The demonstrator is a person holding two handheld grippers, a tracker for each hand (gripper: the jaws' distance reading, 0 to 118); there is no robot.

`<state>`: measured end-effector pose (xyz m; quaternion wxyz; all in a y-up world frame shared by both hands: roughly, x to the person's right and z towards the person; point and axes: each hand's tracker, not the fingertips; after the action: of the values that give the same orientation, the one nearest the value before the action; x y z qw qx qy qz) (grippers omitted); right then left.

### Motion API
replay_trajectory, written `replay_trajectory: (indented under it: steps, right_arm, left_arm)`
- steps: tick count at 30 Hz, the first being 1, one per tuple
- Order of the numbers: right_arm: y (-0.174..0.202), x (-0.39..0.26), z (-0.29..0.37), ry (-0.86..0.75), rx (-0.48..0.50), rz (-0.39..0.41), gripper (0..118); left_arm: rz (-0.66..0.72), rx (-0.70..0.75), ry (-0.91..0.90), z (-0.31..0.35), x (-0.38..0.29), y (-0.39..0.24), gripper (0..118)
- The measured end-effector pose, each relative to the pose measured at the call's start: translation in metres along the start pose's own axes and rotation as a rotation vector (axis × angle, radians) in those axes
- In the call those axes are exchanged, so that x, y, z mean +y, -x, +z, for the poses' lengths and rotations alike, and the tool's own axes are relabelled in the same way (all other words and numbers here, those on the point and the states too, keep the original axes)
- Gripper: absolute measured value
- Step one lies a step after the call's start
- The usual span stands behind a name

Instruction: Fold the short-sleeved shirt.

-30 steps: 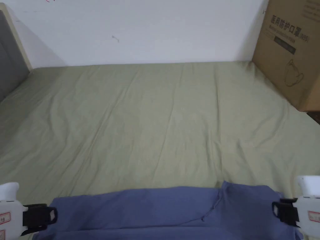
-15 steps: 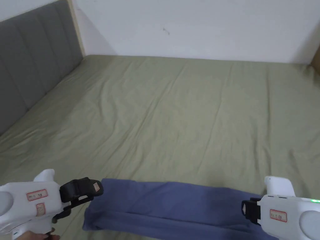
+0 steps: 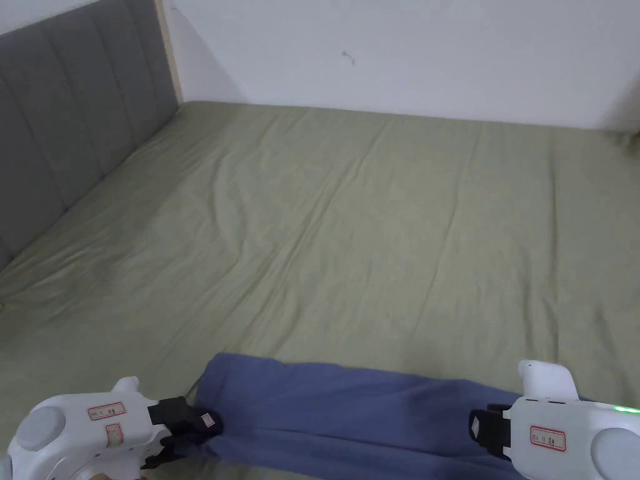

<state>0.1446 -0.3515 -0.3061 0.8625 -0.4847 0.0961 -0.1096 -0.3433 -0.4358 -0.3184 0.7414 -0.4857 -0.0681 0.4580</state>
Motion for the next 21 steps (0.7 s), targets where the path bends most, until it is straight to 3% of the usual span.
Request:
replay_trajectory:
  steps: [4,8,15,19,20,21]
  right_arm:
    - [-0.012,-0.001,0.006,-0.008,0.012,-0.033,0]
    - [-0.029,-0.006,0.013,-0.026,0.017,-0.075,0]
    - [-0.081,-0.013,0.042,-0.105,0.025,-0.235,0]
    - [-0.112,-0.025,0.055,-0.137,-0.002,-0.33,0]
    - [-0.121,-0.03,0.059,-0.142,-0.021,-0.338,0]
    - [-0.129,-0.034,0.063,-0.15,-0.037,-0.348,0]
  left_arm:
    - [-0.102,0.073,-0.029,0.014,-0.009,-0.039,9]
    - [-0.229,0.027,-0.071,0.028,-0.015,-0.097,9]
    - [-0.713,-0.02,-0.016,-0.002,-0.069,-0.236,9]
    - [-0.884,-0.045,0.123,-0.066,-0.129,-0.273,9]
    - [-0.914,-0.036,0.175,-0.086,-0.145,-0.277,15]
    - [-0.914,-0.026,0.227,-0.105,-0.158,-0.276,29]
